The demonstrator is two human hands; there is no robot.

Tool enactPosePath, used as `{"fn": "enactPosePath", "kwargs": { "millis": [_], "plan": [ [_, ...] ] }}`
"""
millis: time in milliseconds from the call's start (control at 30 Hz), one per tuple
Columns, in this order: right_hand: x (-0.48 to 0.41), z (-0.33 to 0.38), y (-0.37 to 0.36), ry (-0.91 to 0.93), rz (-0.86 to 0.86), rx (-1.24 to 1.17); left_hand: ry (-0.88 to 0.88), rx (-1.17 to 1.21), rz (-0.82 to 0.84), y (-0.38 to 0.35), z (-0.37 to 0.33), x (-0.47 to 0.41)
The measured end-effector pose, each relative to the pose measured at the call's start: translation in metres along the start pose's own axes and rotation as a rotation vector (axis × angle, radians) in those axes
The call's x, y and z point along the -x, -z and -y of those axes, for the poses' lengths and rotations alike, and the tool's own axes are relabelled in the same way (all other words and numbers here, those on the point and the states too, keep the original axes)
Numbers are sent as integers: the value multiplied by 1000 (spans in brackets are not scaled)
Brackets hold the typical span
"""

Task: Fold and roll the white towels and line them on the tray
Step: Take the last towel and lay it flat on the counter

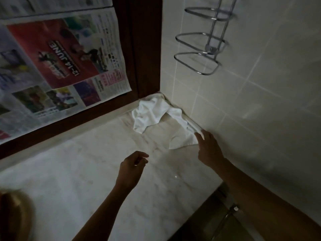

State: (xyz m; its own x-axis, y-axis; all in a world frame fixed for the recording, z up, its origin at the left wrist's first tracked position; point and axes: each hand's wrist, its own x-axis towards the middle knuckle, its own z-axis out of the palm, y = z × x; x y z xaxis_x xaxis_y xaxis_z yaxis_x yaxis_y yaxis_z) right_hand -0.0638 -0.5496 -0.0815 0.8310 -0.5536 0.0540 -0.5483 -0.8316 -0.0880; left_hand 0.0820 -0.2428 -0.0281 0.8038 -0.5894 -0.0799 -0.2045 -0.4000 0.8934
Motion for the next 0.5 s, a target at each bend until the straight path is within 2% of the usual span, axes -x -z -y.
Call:
{"fn": "enactPosePath", "kwargs": {
  "millis": [133, 267, 333, 433, 500],
  "plan": [
    [-32, -9, -24, 92, -17, 213, -13, -39, 11, -7, 10, -24],
    [-56, -4, -38, 22, -60, 202, 11, -59, 14, -6, 24, -38],
    [-62, 1, -43, -10, -30, 74, 38, -57, 19, -6, 34, -40],
    [-60, 19, -38, -49, -16, -312, 71, -75, 38, -8, 41, -40],
    [-50, 37, -22, -51, 5, -487, 91, -54, 43, -11, 39, -42]
  ]
}}
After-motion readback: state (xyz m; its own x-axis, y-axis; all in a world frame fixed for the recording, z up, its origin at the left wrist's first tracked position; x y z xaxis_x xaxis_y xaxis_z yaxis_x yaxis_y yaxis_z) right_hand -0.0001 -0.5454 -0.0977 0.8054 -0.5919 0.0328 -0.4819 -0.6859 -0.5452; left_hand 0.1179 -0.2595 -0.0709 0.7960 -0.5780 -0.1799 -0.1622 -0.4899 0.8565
